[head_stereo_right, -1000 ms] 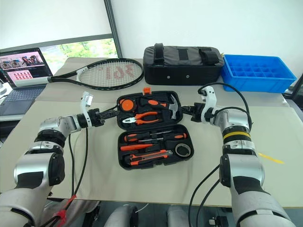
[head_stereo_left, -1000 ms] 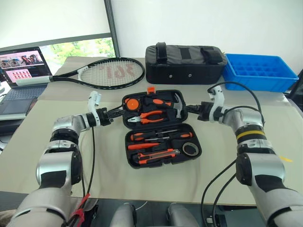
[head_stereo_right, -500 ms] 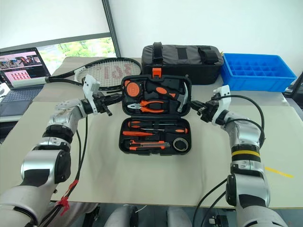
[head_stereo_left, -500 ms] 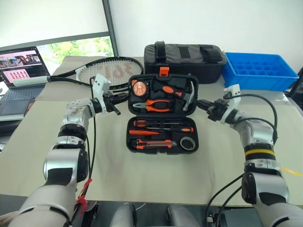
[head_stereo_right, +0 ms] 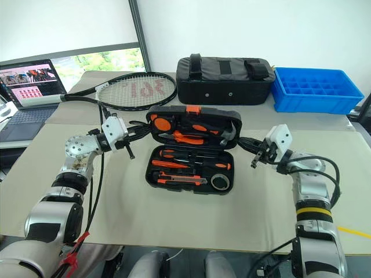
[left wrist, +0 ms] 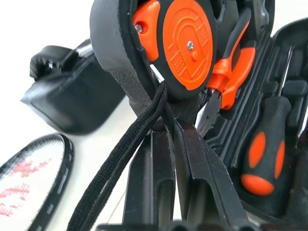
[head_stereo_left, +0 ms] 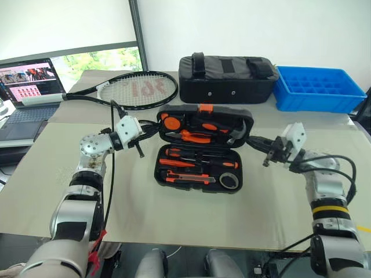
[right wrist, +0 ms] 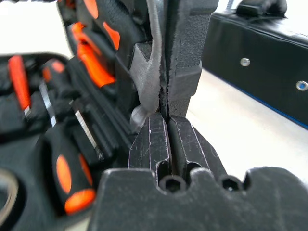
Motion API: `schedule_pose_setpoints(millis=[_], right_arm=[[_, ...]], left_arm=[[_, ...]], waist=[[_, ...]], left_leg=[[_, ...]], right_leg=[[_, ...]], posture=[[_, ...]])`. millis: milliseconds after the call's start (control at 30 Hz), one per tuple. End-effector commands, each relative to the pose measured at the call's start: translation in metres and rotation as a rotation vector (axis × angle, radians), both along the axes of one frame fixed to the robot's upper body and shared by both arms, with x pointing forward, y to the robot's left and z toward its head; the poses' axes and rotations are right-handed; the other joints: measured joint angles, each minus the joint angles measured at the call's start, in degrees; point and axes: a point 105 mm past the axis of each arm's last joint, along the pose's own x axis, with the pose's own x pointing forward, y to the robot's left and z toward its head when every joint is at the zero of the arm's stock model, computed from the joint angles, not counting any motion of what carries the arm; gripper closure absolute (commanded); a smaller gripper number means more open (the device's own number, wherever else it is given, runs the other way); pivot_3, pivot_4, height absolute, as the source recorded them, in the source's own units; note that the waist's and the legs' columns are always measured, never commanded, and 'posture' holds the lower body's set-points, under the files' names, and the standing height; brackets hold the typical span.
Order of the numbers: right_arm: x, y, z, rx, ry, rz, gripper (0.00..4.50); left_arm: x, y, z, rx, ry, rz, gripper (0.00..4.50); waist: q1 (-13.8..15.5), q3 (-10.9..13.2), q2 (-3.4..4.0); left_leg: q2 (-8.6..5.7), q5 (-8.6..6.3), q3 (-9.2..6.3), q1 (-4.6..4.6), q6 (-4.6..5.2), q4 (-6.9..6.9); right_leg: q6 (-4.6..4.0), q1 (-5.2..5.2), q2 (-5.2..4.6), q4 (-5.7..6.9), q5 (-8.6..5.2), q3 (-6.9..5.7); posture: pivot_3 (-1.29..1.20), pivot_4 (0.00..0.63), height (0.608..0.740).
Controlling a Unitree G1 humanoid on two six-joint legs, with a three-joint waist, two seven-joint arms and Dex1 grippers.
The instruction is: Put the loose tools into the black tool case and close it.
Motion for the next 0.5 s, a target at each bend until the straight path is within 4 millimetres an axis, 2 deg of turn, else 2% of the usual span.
schedule_pose_setpoints(millis=[33, 67, 233, 300, 367, 433, 467, 500], right_arm=[[-0.019, 0.0, 0.013, -0.105, -0.066, 0.085, 3.78], [-0.022, -0.002, 0.011, -0.119, -0.059, 0.091, 3.5], [-0.045, -0.014, 0.0, -0.204, -0.019, 0.109, 1.83], [-0.061, -0.025, -0.009, -0.25, 0.076, 0.111, 1.15], [-0.08, -0.028, -0.015, -0.267, 0.157, 0.135, 1.07], [-0.099, -0.02, -0.019, -0.256, 0.236, 0.172, 1.07], [-0.109, -0.014, -0.024, -0.261, 0.278, 0.197, 1.07], [-0.116, -0.01, -0.026, -0.265, 0.305, 0.21, 1.07]], left_arm=[[-0.02, -0.002, 0.006, 0.138, -0.158, -0.102, 4.5], [-0.023, -0.001, 0.003, 0.157, -0.166, -0.113, 4.5], [-0.049, 0.012, -0.014, 0.294, -0.253, -0.193, 2.76], [-0.058, 0.021, -0.015, 0.299, -0.285, -0.194, 2.1], [-0.063, 0.029, -0.012, 0.279, -0.307, -0.174, 1.32], [-0.065, 0.033, -0.008, 0.25, -0.325, -0.156, 0.54], [-0.066, 0.035, -0.006, 0.229, -0.334, -0.143, 0.33], [-0.066, 0.036, -0.005, 0.217, -0.34, -0.137, 0.33]], waist=[[0.25, -0.01, 0.02], [0.34, -0.02, 0.03], [0.73, -0.03, 0.05], [0.8, -0.04, 0.08], [0.91, -0.04, 0.07], [1.14, -0.06, 0.07], [1.06, -0.06, 0.06], [0.95, -0.07, 0.08]], left_leg=[[0.0, 0.0, 0.01, 0.0, 0.0, -0.01], [0.02, 0.0, 0.02, 0.02, 0.0, -0.02], [0.03, -0.01, 0.1, 0.15, 0.01, 0.01], [0.04, -0.01, 0.2, 0.21, 0.02, 0.0], [0.08, -0.01, 0.24, 0.23, 0.02, 0.02], [0.09, -0.01, 0.24, 0.24, 0.01, 0.04], [0.11, -0.01, 0.25, 0.32, 0.01, 0.04], [0.13, -0.01, 0.28, 0.44, 0.01, 0.04]], right_leg=[[0.0, 0.0, 0.0, 0.01, 0.0, 0.0], [-0.01, 0.02, 0.0, 0.02, 0.0, 0.0], [-0.01, 0.08, 0.0, -0.11, 0.0, 0.05], [-0.01, 0.08, 0.0, -0.12, -0.01, 0.15], [0.0, 0.1, -0.01, -0.12, -0.01, 0.13], [0.0, 0.13, -0.03, -0.12, -0.01, 0.11], [0.0, 0.19, -0.02, -0.11, -0.01, 0.1], [0.0, 0.32, 0.0, -0.14, -0.02, 0.1]], posture=[[0.0, 0.15, 0.708], [0.0, 0.15, 0.708], [0.0, 0.15, 0.708], [0.0, 0.15, 0.708], [0.0, 0.15, 0.708], [0.0, 0.15, 0.708], [0.0, 0.15, 0.708], [0.0, 0.15, 0.708]])
